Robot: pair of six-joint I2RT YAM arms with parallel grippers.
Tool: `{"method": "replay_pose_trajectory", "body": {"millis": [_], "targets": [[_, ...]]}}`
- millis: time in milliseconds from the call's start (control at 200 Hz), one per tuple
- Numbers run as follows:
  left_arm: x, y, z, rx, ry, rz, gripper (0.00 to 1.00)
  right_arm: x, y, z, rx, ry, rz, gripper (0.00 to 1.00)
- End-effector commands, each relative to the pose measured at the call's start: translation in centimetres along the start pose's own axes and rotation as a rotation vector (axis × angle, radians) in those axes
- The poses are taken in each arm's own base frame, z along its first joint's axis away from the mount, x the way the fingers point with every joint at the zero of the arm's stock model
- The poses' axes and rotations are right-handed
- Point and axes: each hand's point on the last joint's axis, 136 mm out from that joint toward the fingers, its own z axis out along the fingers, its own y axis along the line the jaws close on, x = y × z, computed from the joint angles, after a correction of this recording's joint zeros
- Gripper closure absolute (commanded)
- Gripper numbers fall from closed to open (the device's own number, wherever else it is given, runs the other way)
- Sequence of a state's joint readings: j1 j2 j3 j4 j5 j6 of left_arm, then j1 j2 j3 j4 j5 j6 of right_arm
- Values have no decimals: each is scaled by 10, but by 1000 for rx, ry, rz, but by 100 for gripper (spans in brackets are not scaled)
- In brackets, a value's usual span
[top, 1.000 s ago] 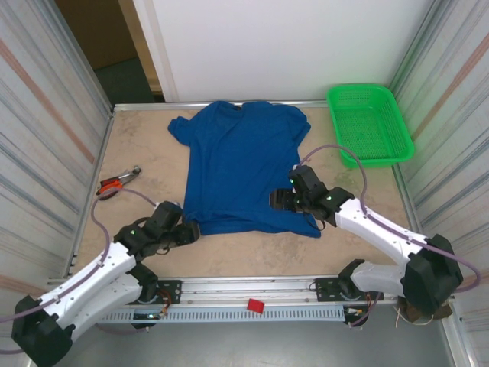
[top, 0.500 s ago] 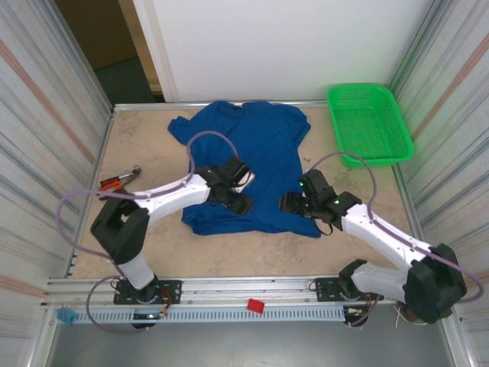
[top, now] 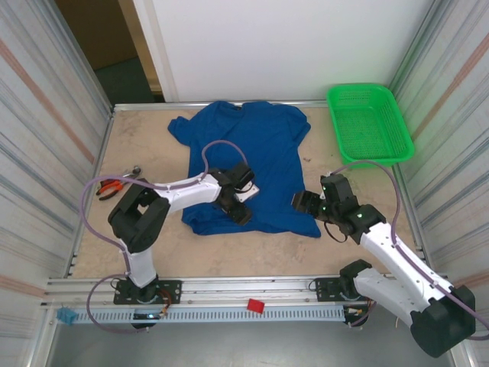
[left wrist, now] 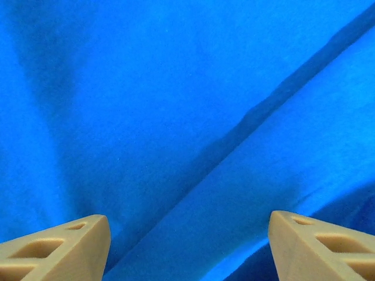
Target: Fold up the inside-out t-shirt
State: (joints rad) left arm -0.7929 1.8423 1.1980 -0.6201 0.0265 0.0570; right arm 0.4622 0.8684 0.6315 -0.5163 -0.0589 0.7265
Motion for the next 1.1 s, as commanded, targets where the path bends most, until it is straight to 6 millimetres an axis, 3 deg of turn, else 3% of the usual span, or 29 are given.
{"method": "replay_pose_trajectory", "body": {"millis": [0, 105, 195, 406, 461, 551, 676, 751, 847, 892, 1017, 1097], "targets": [[-7, -2, 3, 22, -2, 27, 38, 7, 2, -3, -25, 27, 33, 25], [-7, -5, 5, 35, 2, 25, 73, 5, 11, -9, -73, 21, 42, 25], [-10, -4, -5, 33, -18, 14, 100, 5, 24, -13, -141, 28, 53, 26], [-34, -8, -81, 48, -153, -32, 100, 26, 74, -12, -320, 55, 35, 30], [-35, -9, -95, 48, -173, -39, 84, 32, 85, -9, -339, 52, 21, 33], [-33, -12, -107, 60, -188, -42, 82, 39, 95, -2, -348, 47, 6, 36], [-25, -14, -102, 72, -172, -47, 78, 43, 101, 7, -333, 53, -15, 36], [-20, -15, -90, 76, -149, -54, 86, 40, 98, 12, -305, 40, -23, 36], [-12, -15, -74, 61, -127, -65, 64, 36, 84, 17, -217, 22, -28, 35], [-9, -13, -67, 44, -122, -70, 58, 34, 80, 18, -190, 15, -35, 35], [-3, -2, -54, -20, -119, -98, 56, 33, 73, 17, -165, 12, -34, 35], [-2, 4, -52, -51, -133, -106, 61, 34, 71, 17, -163, 13, -33, 35]]}}
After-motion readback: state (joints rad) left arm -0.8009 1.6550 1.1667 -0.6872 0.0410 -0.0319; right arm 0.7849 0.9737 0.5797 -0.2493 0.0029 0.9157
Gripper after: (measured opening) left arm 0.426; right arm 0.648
